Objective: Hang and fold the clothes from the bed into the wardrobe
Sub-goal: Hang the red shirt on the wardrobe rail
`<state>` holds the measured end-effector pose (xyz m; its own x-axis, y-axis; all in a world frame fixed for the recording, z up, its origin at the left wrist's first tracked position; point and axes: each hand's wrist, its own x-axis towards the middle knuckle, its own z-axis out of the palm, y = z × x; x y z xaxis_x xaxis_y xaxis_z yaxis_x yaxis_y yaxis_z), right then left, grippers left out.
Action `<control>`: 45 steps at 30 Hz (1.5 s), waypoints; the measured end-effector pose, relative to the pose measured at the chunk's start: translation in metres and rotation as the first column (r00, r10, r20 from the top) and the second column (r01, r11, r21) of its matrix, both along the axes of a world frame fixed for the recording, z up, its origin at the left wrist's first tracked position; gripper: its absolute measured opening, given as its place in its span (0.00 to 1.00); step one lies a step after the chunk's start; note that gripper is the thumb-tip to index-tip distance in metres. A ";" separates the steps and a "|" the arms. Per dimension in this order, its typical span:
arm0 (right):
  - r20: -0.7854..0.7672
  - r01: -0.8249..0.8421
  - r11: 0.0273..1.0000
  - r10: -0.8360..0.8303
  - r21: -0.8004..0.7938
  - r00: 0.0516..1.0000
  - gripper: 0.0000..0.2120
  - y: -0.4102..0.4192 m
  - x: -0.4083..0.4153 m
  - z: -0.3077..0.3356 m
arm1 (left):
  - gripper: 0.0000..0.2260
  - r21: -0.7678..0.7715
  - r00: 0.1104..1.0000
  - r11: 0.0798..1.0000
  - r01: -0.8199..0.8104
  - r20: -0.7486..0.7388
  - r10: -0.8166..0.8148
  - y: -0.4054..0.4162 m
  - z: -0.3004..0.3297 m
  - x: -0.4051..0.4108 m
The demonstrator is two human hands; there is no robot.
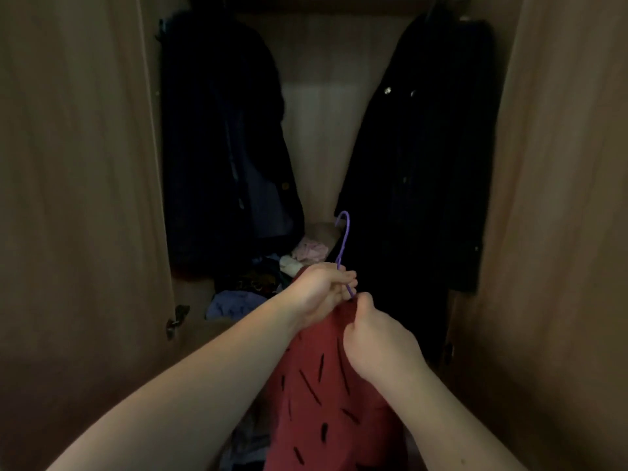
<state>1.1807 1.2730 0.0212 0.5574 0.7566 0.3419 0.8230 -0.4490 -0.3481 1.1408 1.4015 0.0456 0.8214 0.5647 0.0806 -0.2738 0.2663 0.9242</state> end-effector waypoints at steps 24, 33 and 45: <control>0.628 0.115 0.929 -0.325 0.351 0.707 0.08 0.168 0.194 0.261 | 0.27 0.915 0.937 0.231 -0.331 0.289 0.196 0.241 0.226 0.111; 0.617 0.223 0.855 -0.498 0.469 0.609 0.06 0.238 0.246 0.355 | 0.27 0.853 0.836 -0.442 -0.277 0.440 0.327 0.335 0.304 0.137; 0.575 0.327 0.783 -0.614 0.529 0.541 0.12 0.293 0.339 0.445 | 0.28 0.671 0.632 -0.703 -0.234 0.654 0.415 0.393 0.373 0.166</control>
<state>1.5195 1.5663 0.4666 0.2842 0.2170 0.9339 0.5679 -0.8229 0.0184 1.3073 1.7944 0.4187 0.4469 -0.1030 0.8886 0.4475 -0.8344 -0.3218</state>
